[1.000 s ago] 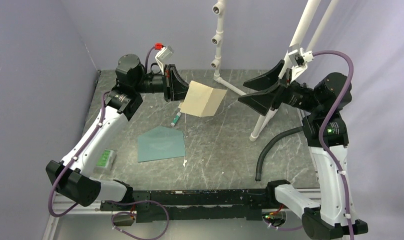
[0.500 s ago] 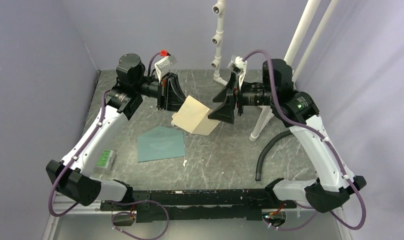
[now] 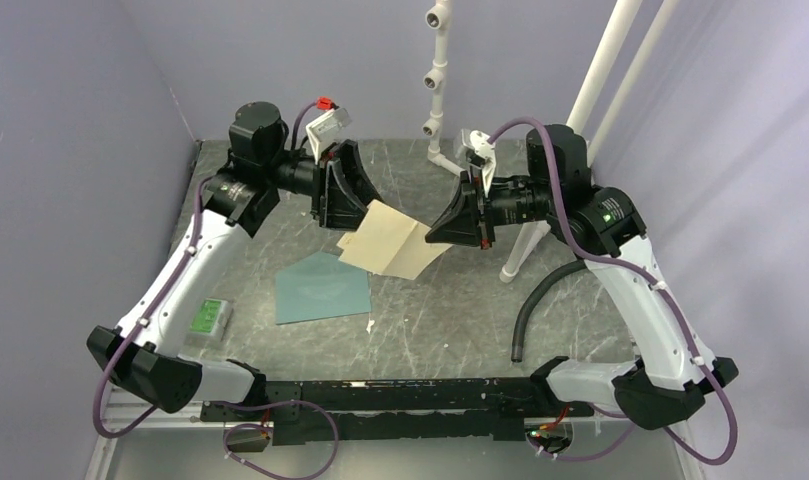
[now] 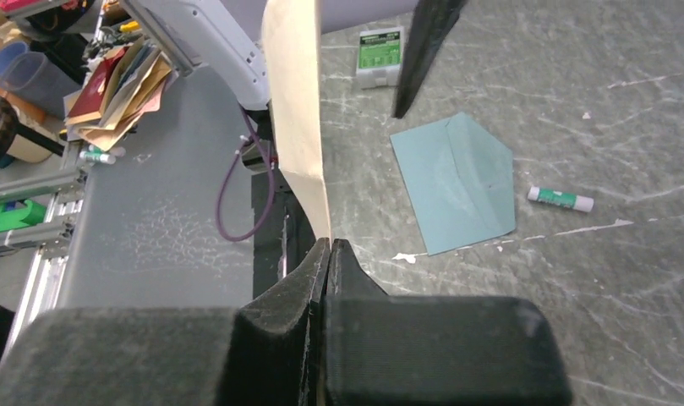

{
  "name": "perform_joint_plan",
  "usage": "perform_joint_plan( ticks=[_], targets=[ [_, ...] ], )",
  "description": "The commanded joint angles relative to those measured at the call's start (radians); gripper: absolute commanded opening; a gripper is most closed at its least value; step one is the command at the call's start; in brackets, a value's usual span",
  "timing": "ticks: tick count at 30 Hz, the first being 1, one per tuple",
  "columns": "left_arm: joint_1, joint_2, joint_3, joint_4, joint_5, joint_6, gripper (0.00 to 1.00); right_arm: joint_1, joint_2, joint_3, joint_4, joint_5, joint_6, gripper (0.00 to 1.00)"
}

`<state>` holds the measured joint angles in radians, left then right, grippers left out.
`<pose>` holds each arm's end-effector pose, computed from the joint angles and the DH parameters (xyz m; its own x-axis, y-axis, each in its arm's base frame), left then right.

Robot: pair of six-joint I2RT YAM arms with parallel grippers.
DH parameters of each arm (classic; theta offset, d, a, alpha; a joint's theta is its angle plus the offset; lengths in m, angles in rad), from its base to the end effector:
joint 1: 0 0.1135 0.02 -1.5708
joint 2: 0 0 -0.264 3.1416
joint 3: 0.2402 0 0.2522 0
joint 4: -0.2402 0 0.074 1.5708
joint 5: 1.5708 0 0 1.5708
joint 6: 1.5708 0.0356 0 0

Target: Place the letter into the envelope and seal it

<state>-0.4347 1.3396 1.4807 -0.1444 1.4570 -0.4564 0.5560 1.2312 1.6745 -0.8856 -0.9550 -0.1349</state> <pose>0.2315 -0.1465 0.4641 -0.4209 0.1403 -0.8962 0.8505 -0.2825 -0.4437 0.1656 0.1371 0.4812 -0.2350 -0.2375 -0.9425 -0.9719 0.0699 0.2247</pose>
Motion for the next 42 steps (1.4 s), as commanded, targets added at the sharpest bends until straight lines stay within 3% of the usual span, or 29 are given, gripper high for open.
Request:
perform_joint_plan(
  ticks=[1, 5, 8, 10, 11, 13, 17, 20, 23, 32, 38, 42],
  targets=[
    [0.011, -0.019, 0.157, -0.442, -0.297, 0.316, 0.64, 0.004, -0.058, -0.015, 0.102, 0.045, 0.023, 0.0],
    [0.011, -0.061, 0.17, -0.6, -0.984, 0.363, 0.8, 0.004, -0.063, -0.029, 0.082, 0.228, 0.059, 0.0],
    [0.014, -0.062, 0.164, -0.671, -1.517, 0.314, 0.83, 0.003, -0.045, -0.035, 0.061, 0.378, 0.101, 0.0],
    [0.019, -0.042, 0.182, -0.738, -1.717, 0.274, 0.82, 0.003, -0.028, -0.033, 0.055, 0.448, 0.118, 0.0],
    [0.022, -0.036, 0.188, -0.752, -1.744, 0.269, 0.82, 0.004, -0.019, -0.032, 0.056, 0.462, 0.128, 0.0],
    [0.022, -0.045, 0.188, -0.738, -1.607, 0.294, 0.81, 0.004, -0.004, -0.027, 0.06, 0.459, 0.133, 0.0],
    [0.022, -0.132, 0.112, -0.593, -1.08, 0.373, 0.8, 0.006, 0.028, -0.009, 0.076, 0.381, 0.162, 0.0],
    [0.022, -0.207, 0.004, -0.381, -0.751, 0.331, 0.8, 0.011, 0.036, -0.02, 0.124, 0.331, 0.19, 0.0],
    [0.022, -0.242, -0.085, -0.147, -0.552, 0.221, 0.79, 0.018, 0.049, -0.027, 0.169, 0.267, 0.233, 0.0],
    [0.018, -0.168, -0.105, 0.002, -0.359, 0.106, 0.76, 0.028, 0.04, -0.053, 0.335, 0.096, 0.322, 0.0],
    [0.017, -0.13, -0.096, -0.01, -0.212, 0.101, 0.67, 0.028, 0.046, -0.054, 0.392, 0.062, 0.355, 0.0],
    [0.017, -0.107, -0.057, -0.136, -0.174, 0.192, 0.56, 0.028, 0.054, -0.06, 0.436, 0.029, 0.383, 0.0]
  ],
)
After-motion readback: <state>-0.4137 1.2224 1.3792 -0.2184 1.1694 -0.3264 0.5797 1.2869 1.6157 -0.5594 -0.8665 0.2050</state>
